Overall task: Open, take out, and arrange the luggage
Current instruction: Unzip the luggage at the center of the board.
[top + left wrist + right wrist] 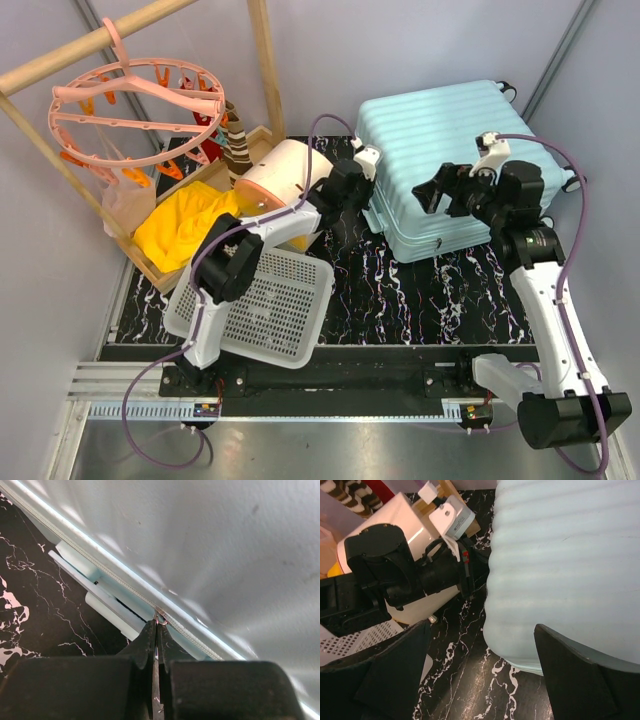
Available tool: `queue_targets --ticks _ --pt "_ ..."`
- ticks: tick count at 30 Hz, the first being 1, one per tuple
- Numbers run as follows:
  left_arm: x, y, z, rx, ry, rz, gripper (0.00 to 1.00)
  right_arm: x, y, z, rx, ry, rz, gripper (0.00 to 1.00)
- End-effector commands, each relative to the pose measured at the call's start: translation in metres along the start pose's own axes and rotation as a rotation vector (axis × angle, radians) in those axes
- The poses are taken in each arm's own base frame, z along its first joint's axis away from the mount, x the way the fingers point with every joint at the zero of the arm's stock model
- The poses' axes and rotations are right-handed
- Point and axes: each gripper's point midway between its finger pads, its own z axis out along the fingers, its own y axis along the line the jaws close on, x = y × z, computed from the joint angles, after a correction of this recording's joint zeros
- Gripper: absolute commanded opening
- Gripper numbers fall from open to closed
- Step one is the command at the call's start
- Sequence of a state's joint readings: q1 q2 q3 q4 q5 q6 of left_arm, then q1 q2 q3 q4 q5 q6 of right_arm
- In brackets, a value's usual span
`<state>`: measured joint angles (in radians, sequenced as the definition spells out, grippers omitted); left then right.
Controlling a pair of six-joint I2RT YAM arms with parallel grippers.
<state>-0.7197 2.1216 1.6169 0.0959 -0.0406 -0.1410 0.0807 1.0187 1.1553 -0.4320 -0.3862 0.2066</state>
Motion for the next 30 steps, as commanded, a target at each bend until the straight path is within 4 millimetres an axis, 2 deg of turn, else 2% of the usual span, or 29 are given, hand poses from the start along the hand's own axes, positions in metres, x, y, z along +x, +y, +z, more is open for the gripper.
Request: queue_targets --ticks 1,3,4,5,7,9,11,12,14,15,16,20,26,27,29,30 --pt "-0.064 0.074 0.001 -0.204 -0.166 -0.029 0.00 -0.003 0.002 0.012 0.064 0.004 -0.086 0.95" --pt "-0.066 0.078 0.002 -0.209 -0.174 -0.025 0.00 0.004 0.010 0.021 0.074 0.031 -0.118 0.94" --pt "-0.066 0.081 0.003 -0.219 -0.175 -0.019 0.00 0.001 0.006 0.022 0.120 0.023 -0.143 0.94" --pt "-0.071 0.084 0.003 -0.229 -0.185 -0.017 0.00 0.003 0.014 0.024 0.112 0.026 -0.166 0.94" --pt "-0.071 0.090 0.004 -0.239 -0.186 -0.020 0.00 -0.002 0.015 0.029 0.140 0.022 -0.206 0.94" --pt "-0.072 0.090 0.003 -0.228 -0.191 -0.018 0.00 -0.001 0.020 0.037 0.154 0.028 -0.238 0.94" --pt "-0.072 0.084 -0.001 -0.194 -0.205 -0.004 0.00 -0.006 0.016 0.041 0.217 0.016 -0.295 0.94" --pt "-0.072 0.083 -0.003 -0.188 -0.212 0.004 0.00 0.001 0.020 0.050 0.226 0.037 -0.316 0.95" --pt "-0.069 0.081 -0.009 -0.181 -0.228 0.001 0.00 0.000 0.007 0.056 0.310 0.050 -0.400 0.95" --pt "-0.070 0.081 -0.010 -0.178 -0.244 -0.001 0.00 0.009 0.001 0.066 0.332 0.085 -0.422 0.96" --pt "-0.059 0.080 -0.011 -0.176 -0.231 -0.001 0.00 0.010 -0.007 0.069 0.375 0.094 -0.445 0.96" --pt "-0.054 0.077 -0.013 -0.157 -0.230 0.005 0.00 0.026 -0.029 0.083 0.482 0.142 -0.479 0.96" --pt "-0.060 0.060 -0.016 -0.100 -0.240 0.059 0.01 0.036 -0.034 0.088 0.490 0.147 -0.474 0.97" --pt "-0.062 0.057 -0.019 -0.096 -0.245 0.063 0.20 0.041 -0.036 0.087 0.493 0.160 -0.477 0.97" --pt "-0.066 0.047 -0.023 -0.085 -0.256 0.069 0.49 0.046 -0.040 0.085 0.505 0.174 -0.476 0.95" --pt "-0.068 0.046 -0.030 -0.092 -0.263 0.068 0.60 0.055 -0.044 0.083 0.516 0.197 -0.475 0.95"
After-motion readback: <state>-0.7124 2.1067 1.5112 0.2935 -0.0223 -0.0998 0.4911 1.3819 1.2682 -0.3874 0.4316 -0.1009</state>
